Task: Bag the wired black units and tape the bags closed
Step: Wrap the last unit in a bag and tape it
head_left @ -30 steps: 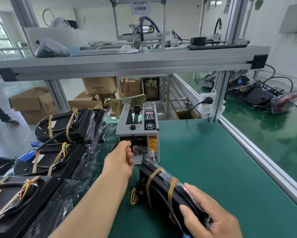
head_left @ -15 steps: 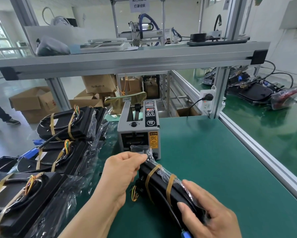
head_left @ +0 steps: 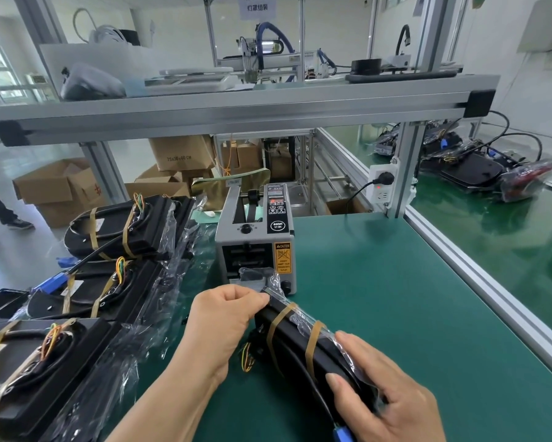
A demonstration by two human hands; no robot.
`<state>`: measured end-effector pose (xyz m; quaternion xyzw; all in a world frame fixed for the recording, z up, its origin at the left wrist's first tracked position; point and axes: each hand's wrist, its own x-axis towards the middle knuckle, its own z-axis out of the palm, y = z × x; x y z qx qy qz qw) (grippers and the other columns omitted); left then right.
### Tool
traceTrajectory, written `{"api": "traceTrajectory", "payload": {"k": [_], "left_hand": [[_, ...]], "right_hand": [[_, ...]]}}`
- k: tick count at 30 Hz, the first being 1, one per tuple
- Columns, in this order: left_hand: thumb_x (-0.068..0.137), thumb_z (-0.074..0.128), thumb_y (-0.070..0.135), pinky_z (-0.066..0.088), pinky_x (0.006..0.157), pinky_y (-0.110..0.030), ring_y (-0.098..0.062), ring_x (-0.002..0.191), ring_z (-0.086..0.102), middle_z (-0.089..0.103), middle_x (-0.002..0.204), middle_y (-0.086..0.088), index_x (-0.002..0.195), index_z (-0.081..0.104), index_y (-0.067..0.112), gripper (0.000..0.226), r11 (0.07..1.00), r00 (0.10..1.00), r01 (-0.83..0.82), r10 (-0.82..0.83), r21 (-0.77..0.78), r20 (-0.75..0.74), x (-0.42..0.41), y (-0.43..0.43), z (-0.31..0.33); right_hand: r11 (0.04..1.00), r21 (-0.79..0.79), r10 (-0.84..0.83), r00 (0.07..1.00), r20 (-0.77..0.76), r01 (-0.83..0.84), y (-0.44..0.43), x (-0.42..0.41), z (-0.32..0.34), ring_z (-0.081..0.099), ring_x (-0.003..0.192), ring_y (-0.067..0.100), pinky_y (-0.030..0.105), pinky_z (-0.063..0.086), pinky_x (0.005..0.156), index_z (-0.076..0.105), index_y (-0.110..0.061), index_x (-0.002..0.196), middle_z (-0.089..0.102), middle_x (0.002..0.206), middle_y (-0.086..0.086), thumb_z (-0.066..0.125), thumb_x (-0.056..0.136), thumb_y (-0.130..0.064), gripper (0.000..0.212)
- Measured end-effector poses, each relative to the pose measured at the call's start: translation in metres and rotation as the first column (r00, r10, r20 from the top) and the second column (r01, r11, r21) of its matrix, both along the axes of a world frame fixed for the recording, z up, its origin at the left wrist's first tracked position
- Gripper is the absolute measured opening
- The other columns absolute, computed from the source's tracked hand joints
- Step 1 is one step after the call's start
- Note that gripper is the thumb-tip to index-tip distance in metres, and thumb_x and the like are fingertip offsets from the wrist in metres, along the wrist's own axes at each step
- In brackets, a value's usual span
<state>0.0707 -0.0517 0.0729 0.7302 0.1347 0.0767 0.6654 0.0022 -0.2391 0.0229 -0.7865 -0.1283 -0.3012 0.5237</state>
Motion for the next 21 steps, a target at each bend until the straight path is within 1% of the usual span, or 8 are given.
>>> {"api": "traceTrajectory", "payload": {"k": [2, 4, 6, 8, 10, 12, 17, 21], "left_hand": [[0.078, 0.077, 0.014, 0.032, 0.044, -0.014, 0.001, 0.034, 0.04, 0.048, 0.042, 0.014, 0.059, 0.068, 0.013, 0.021, 0.999, 1.0, -0.008, 0.007, 0.035, 0.02, -0.0002, -0.0001, 0.0004], [0.078, 0.078, 0.016, 0.034, 0.046, -0.015, 0.001, 0.035, 0.04, 0.049, 0.042, 0.014, 0.055, 0.067, 0.014, 0.025, 0.996, 0.999, -0.022, 0.018, 0.081, 0.041, -0.0005, -0.0004, 0.0011], [0.077, 0.078, 0.018, 0.034, 0.048, -0.017, 0.001, 0.035, 0.04, 0.048, 0.042, 0.014, 0.057, 0.068, 0.013, 0.023, 0.993, 0.998, -0.038, 0.032, 0.109, 0.055, -0.0009, -0.0007, 0.0017], [0.077, 0.078, 0.018, 0.035, 0.051, -0.021, 0.001, 0.036, 0.041, 0.049, 0.043, 0.015, 0.057, 0.069, 0.014, 0.022, 0.995, 0.997, -0.049, 0.044, 0.092, 0.062, -0.0011, 0.0001, 0.0017], [0.076, 0.077, 0.018, 0.035, 0.053, -0.023, 0.001, 0.038, 0.042, 0.049, 0.045, 0.015, 0.053, 0.068, 0.018, 0.025, 0.996, 0.997, -0.043, 0.039, 0.073, 0.06, -0.0013, 0.0014, 0.0012], [0.076, 0.077, 0.017, 0.035, 0.054, -0.022, 0.002, 0.038, 0.044, 0.05, 0.044, 0.015, 0.054, 0.069, 0.017, 0.024, 0.997, 0.998, -0.032, 0.028, 0.072, 0.052, -0.0018, 0.0014, 0.0011], [0.078, 0.077, 0.017, 0.034, 0.051, -0.021, 0.002, 0.037, 0.042, 0.05, 0.043, 0.014, 0.056, 0.069, 0.014, 0.023, 0.995, 0.998, -0.035, 0.031, 0.089, 0.046, -0.0003, -0.0001, -0.0003], [0.078, 0.078, 0.018, 0.034, 0.049, -0.016, 0.002, 0.036, 0.044, 0.051, 0.042, 0.015, 0.057, 0.069, 0.015, 0.024, 0.992, 0.998, -0.045, 0.038, 0.119, 0.059, -0.0013, -0.0003, 0.0005]], "right_hand": [[1.0, -0.02, -0.004, 1.0, 0.001, 0.004, -0.0011, 0.0007, -0.001, 0.062, 0.103, -0.015, -0.001, 0.041, 0.089, 0.077, -0.017, 0.106, 0.067, 0.111, -0.028, 0.079, 0.057, -0.019, 0.048], [0.998, -0.054, -0.013, 1.0, 0.004, 0.014, -0.0017, 0.0014, -0.002, 0.062, 0.104, -0.012, -0.001, 0.04, 0.09, 0.077, -0.015, 0.105, 0.068, 0.111, -0.021, 0.079, 0.057, -0.019, 0.049], [0.999, -0.05, -0.015, 1.0, 0.002, 0.015, -0.0017, 0.0012, -0.0029, 0.062, 0.104, -0.011, -0.001, 0.041, 0.09, 0.077, -0.015, 0.105, 0.068, 0.111, -0.021, 0.079, 0.056, -0.018, 0.049], [1.0, -0.024, -0.008, 1.0, -0.001, 0.007, -0.0017, 0.0006, -0.0033, 0.063, 0.102, -0.012, 0.0, 0.041, 0.089, 0.077, -0.016, 0.105, 0.067, 0.11, -0.026, 0.079, 0.056, -0.018, 0.049], [1.0, -0.022, -0.004, 1.0, 0.0, 0.004, -0.0019, 0.0003, -0.0037, 0.063, 0.102, -0.013, 0.0, 0.042, 0.089, 0.077, -0.016, 0.105, 0.068, 0.11, -0.024, 0.079, 0.057, -0.017, 0.048], [0.999, -0.042, -0.008, 1.0, 0.002, 0.008, -0.0024, 0.0005, -0.0033, 0.063, 0.103, -0.013, 0.0, 0.042, 0.089, 0.077, -0.015, 0.105, 0.069, 0.11, -0.019, 0.079, 0.057, -0.017, 0.048], [0.998, -0.068, -0.008, 1.0, 0.005, 0.009, -0.0037, 0.0003, -0.0039, 0.062, 0.103, -0.012, 0.0, 0.041, 0.089, 0.077, -0.014, 0.104, 0.071, 0.106, -0.016, 0.079, 0.057, -0.017, 0.047], [0.996, -0.091, -0.012, 1.0, 0.018, 0.013, -0.0052, 0.0014, -0.0045, 0.063, 0.103, -0.012, 0.0, 0.042, 0.089, 0.078, -0.013, 0.103, 0.073, 0.105, -0.011, 0.079, 0.057, -0.017, 0.047]]}}
